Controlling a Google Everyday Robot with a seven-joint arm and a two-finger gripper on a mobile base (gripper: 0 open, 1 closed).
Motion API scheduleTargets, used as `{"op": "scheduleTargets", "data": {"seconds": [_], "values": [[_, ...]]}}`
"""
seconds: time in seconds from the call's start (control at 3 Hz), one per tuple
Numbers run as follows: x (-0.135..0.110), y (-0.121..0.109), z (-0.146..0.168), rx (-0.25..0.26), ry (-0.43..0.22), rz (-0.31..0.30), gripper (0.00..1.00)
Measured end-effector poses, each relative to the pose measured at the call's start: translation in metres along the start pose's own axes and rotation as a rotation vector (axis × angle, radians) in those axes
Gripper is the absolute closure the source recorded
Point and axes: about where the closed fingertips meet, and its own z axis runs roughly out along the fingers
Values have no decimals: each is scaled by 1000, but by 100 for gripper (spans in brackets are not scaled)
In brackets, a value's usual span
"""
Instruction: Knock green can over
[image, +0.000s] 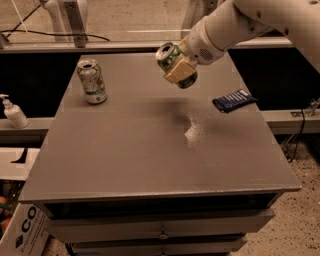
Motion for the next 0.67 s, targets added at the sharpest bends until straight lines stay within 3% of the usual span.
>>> {"op": "scheduleTargets", "data": {"seconds": [0.67], "values": [[11,48,18,-71,268,-201,100]]}}
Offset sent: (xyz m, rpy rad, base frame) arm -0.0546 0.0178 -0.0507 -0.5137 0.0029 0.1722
